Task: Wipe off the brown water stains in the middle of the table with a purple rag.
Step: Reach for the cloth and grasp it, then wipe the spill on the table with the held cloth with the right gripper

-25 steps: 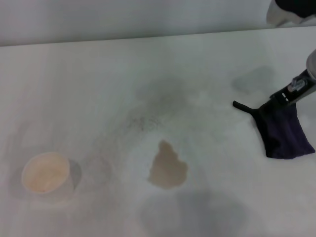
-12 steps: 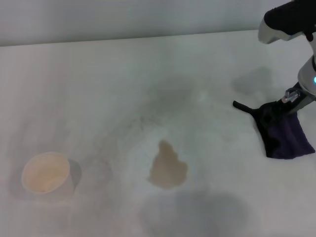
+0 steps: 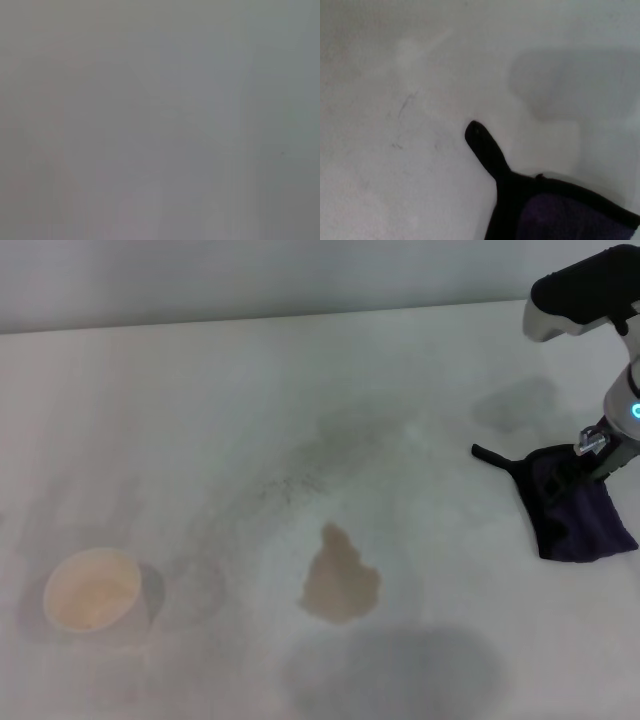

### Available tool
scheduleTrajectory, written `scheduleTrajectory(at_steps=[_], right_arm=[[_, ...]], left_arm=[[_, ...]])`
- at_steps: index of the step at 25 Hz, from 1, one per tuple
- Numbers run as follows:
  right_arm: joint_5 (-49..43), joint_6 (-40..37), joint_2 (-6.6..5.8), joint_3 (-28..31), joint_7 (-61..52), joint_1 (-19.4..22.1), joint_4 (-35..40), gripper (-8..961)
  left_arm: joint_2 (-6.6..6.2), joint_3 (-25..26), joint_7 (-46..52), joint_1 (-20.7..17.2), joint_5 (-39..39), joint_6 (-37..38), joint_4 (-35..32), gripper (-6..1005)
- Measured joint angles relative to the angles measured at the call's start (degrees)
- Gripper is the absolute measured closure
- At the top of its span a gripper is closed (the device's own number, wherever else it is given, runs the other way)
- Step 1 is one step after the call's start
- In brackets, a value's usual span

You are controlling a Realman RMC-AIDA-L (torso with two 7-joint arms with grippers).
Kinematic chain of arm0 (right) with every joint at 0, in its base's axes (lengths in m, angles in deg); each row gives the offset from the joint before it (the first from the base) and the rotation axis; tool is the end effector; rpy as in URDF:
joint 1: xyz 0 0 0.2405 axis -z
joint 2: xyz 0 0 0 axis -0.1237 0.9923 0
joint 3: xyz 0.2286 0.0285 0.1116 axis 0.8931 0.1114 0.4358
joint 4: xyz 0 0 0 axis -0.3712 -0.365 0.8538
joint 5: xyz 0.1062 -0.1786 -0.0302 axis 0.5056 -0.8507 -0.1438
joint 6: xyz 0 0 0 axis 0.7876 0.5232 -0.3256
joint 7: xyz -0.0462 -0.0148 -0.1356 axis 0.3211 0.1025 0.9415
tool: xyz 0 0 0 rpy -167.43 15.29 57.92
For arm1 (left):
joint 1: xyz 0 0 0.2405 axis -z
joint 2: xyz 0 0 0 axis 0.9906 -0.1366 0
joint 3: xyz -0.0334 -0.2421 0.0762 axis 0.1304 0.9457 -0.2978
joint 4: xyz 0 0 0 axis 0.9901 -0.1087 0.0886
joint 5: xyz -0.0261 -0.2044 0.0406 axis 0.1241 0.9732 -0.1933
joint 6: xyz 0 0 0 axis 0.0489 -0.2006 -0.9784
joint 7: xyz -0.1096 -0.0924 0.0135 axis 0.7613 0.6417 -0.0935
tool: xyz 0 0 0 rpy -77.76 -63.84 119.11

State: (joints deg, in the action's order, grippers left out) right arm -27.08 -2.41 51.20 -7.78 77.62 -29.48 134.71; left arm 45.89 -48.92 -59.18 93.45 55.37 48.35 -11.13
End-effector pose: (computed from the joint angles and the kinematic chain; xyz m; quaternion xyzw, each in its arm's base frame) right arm 0.2680 0.3684 0.0255 -0.7535 0.5078 -0.2913 0.2992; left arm -0.3662 0.2343 0.0375 -0.6632 -0.1574 -0.3446 0.6455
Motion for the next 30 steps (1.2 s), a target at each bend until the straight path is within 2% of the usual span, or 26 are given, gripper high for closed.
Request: scheduleTrajectory(at_steps=[11, 16, 24, 30], right_arm=[[0.2, -1.5, -0.01, 0.2, 0.3, -1.6, -4.4, 274], [0.0, -1.5, -0.21, 0.3, 0.0, -2.3, -6.0, 496], [-1.3, -1.3, -0.04, 0.1, 0.0, -2.5, -6.2, 580], [-0.3, -1.6, 0.39, -0.9, 0.3, -2.4, -4.0, 796]], left_arm=[[-0.01, 0.0, -0.1, -0.1, 0.1, 0.0, 0.0, 107], [0.05, -0.1, -0.1, -0.2, 0.1, 0.0, 0.0, 107], [0.08, -0.2, -0.1, 0.0, -0.1, 0.1, 0.4, 106], [0.17, -0.2, -0.1, -0.1, -0.2, 0.1, 0.4, 106]])
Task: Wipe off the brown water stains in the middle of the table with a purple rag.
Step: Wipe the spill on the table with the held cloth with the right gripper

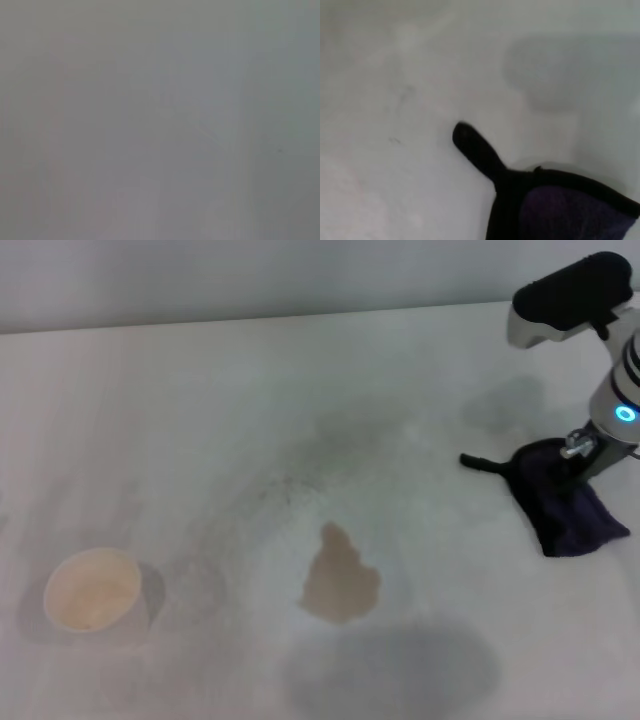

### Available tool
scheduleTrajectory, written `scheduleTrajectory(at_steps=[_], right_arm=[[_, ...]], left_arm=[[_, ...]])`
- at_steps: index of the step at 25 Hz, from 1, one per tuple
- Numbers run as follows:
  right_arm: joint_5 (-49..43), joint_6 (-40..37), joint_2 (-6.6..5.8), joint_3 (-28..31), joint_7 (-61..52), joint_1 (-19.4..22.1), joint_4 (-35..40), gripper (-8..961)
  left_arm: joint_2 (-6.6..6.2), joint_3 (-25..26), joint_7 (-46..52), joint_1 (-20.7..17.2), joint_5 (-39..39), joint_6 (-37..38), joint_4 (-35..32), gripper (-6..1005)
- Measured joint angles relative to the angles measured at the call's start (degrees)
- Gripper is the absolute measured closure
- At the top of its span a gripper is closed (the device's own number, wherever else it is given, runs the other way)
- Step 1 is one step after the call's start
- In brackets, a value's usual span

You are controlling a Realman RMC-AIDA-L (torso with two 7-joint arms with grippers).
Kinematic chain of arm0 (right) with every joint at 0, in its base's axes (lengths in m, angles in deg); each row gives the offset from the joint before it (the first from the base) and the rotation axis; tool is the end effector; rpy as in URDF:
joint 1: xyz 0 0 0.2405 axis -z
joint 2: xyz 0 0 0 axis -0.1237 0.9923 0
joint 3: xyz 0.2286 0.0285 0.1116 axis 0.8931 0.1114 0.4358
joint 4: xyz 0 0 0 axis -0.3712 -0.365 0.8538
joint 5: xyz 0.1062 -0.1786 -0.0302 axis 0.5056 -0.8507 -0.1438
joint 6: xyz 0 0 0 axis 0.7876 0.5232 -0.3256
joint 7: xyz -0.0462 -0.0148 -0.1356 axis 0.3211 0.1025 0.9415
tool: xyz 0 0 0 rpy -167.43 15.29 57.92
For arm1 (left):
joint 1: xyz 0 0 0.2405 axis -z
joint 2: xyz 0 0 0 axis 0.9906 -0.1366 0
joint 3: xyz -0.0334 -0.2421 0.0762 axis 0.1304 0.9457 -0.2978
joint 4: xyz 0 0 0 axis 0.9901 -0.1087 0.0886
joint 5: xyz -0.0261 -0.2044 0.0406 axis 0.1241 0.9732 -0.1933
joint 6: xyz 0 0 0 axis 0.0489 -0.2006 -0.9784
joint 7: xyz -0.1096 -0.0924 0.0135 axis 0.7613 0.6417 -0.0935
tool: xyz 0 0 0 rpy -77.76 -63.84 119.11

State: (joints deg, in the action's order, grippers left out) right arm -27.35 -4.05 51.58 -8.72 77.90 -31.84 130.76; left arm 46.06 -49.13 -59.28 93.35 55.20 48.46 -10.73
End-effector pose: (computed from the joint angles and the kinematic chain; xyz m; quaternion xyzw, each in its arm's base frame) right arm 0.2655 0.3735 0.0149 -0.7592 0.4965 -0.3025 0.2926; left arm -0.3660 0.2325 0.0343 -0.6652 -0.1607 -0.3444 0.6427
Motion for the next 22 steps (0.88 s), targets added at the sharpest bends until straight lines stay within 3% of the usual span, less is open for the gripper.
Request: scheduleTrajectory(at_steps=[5, 22], right_arm=[[4.2, -1.2, 0.07, -3.8, 0.1, -0.1, 0.6, 872], [24.1, -5.8, 0.44, -27.7, -6.2, -3.4, 6.4, 871]], left_arm=[[0.0, 0.0, 0.0, 0.2, 0.0, 0.0, 0.0, 106], [0.0, -0.2, -0.1, 0.5, -0.2, -0.1, 0.1, 107]])
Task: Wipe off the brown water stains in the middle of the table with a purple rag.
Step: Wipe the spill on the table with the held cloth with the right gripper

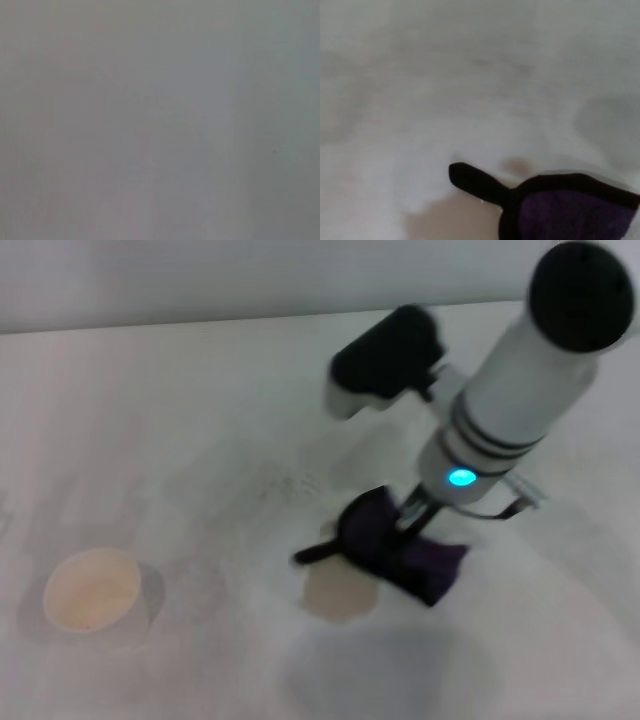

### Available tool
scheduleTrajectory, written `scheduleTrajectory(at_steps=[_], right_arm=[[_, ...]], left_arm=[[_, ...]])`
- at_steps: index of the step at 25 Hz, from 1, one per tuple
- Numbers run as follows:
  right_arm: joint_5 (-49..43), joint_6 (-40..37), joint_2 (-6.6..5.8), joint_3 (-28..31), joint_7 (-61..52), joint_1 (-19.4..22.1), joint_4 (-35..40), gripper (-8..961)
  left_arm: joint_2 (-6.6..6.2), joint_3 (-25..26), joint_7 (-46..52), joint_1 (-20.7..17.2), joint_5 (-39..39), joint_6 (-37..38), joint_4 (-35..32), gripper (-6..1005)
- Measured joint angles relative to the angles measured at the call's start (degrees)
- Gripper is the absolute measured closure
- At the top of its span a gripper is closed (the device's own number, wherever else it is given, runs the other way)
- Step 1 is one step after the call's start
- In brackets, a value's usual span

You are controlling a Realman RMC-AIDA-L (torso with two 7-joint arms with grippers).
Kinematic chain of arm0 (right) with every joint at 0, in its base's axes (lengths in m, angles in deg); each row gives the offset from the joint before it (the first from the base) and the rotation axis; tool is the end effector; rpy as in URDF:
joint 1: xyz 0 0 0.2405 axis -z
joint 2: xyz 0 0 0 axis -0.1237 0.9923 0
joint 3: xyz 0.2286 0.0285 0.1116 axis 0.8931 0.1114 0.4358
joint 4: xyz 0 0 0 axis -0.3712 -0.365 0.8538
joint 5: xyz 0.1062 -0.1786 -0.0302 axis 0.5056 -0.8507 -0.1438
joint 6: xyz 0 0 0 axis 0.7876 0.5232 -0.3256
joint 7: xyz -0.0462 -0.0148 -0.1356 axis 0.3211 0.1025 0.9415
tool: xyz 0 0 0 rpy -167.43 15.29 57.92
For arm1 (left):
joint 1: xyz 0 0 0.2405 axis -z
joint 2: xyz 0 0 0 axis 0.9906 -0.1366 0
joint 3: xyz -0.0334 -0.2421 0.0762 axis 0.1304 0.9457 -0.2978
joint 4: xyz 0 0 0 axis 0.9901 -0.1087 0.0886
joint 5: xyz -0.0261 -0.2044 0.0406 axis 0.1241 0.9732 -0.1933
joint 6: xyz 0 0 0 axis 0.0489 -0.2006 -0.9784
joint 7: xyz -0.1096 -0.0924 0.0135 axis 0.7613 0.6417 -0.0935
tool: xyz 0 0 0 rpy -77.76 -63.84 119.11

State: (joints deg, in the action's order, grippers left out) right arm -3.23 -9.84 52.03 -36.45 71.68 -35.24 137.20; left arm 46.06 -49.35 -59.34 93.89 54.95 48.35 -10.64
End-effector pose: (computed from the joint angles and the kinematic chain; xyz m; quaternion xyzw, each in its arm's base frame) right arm 0.1712 0.3402 -0.0830 -0.8727 0.3843 -0.2494 0.1689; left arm -0.3636 0.2357 0.0329 -0.6690 -0.1580 -0.3464 0.6383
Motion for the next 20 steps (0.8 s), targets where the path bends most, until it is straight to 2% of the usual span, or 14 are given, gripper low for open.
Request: scheduleTrajectory(at_steps=[5, 11, 15, 20], right_arm=[[7.7, -5.0, 0.01, -8.8, 0.2, -2.6, 0.0, 871], [15.9, -7.1, 0.0, -13.6, 3.6, -3.7, 0.7, 871], [17.3, -7.5, 0.0, -13.4, 5.3, -4.2, 0.2, 873], [11.9, -7.1, -0.14, -9.1, 4.5, -5.3, -1.5, 872]], left_arm=[[0.02, -0.1, 0.0, 0.3, -0.4, -0.5, 0.2, 107], [0.09, -0.1, 0.0, 0.3, -0.7, -1.2, 0.2, 106], [0.09, -0.1, 0.0, 0.2, -0.8, -1.3, 0.2, 106], [0.05, -0.1, 0.0, -0.1, -0.8, -1.3, 0.2, 106]])
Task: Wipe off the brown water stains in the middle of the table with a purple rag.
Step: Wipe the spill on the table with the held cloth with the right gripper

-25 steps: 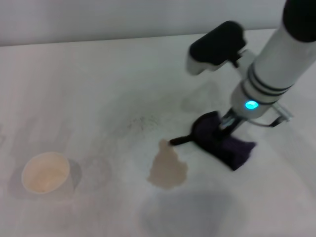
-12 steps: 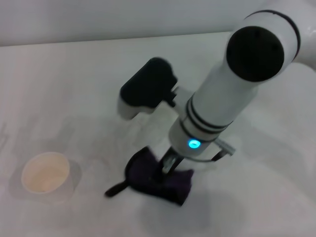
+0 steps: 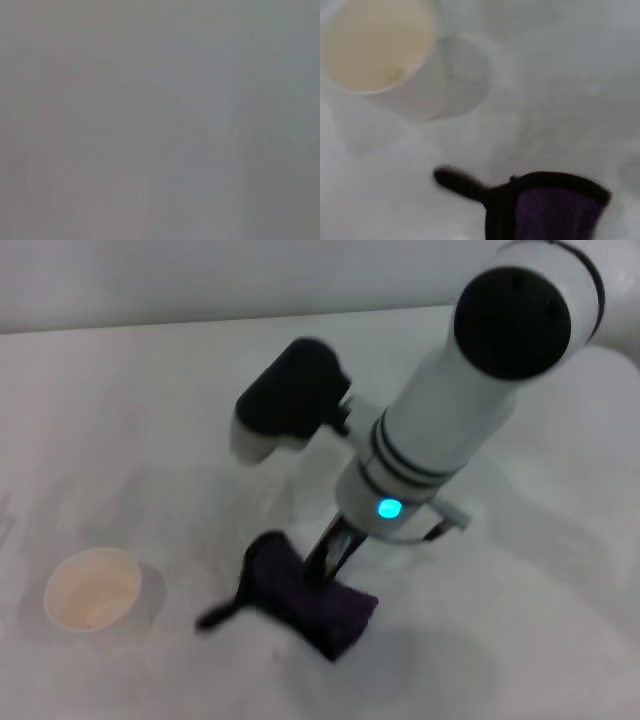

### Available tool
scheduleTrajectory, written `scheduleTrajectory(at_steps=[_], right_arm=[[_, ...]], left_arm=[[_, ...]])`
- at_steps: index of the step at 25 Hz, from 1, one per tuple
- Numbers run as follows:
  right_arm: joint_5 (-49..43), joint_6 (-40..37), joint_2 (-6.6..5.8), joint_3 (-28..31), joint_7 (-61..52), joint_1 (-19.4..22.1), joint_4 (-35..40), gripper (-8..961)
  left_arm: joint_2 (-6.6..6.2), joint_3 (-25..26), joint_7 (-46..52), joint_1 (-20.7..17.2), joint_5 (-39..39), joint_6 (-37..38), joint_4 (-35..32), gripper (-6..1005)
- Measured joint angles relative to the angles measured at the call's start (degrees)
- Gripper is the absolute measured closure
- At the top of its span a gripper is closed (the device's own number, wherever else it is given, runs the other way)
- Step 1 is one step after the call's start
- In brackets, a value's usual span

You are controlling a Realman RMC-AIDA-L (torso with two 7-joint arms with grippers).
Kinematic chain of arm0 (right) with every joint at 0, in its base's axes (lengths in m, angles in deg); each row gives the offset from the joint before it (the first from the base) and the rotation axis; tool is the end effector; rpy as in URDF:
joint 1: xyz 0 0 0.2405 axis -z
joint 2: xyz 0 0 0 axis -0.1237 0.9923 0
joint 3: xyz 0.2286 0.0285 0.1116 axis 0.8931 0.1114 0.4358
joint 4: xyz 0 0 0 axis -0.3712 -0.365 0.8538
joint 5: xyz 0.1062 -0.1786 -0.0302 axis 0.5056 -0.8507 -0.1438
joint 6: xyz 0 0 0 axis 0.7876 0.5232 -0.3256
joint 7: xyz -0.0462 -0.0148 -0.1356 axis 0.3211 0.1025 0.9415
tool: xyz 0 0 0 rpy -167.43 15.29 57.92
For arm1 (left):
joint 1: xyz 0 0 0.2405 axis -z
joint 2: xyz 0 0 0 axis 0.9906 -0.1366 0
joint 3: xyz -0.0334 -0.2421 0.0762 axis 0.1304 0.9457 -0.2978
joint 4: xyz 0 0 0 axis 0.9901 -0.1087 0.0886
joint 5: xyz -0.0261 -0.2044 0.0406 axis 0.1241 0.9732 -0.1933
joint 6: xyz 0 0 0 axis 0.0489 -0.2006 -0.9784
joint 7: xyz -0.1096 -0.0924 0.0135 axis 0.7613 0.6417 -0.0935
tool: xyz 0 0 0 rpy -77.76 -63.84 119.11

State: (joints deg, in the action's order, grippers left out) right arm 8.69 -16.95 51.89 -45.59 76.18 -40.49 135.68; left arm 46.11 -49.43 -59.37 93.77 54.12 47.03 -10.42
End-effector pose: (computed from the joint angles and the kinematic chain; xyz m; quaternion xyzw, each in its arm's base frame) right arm 0.1309 0.3264 -0.1185 -0.9226 0.3047 -0.2133 0.1022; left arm -0.3661 0.2350 0.0283 -0.6763 -0.1676 -0.3373 0.6331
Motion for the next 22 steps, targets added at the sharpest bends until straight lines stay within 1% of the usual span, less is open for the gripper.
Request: scheduleTrajectory(at_steps=[4, 5, 10, 13, 18, 22], right_arm=[[-6.9, 0.3, -0.03, 5.1, -0.6, -1.1, -4.1, 863], [-9.4, 0.2, -0.06, 7.6, -0.7, -2.0, -6.7, 860], [-12.4, 0.3, -0.11, 9.4, -1.7, -2.5, -8.1, 849], [-8.9, 0.4, 0.09, 7.4, -1.1, -2.5, -7.7, 842], [4.9, -1.7, 0.14, 0.3, 2.9, -2.7, -6.8, 831], [10.4, -2.7, 0.14, -5.2, 2.8, -2.7, -3.0, 822]], left_arm=[[-0.04, 0.0, 0.0, 0.0, 0.0, 0.0, -0.1, 107], [-0.04, 0.0, 0.0, 0.1, 0.0, 0.0, -0.1, 107], [-0.05, 0.0, 0.0, 0.0, 0.0, 0.0, -0.3, 106], [-0.05, 0.0, 0.0, 0.2, 0.1, 0.0, -0.1, 107], [0.05, 0.0, 0.0, 0.2, 0.2, -0.1, 0.0, 107], [0.06, 0.0, 0.0, 0.3, 0.2, -0.4, 0.0, 107]])
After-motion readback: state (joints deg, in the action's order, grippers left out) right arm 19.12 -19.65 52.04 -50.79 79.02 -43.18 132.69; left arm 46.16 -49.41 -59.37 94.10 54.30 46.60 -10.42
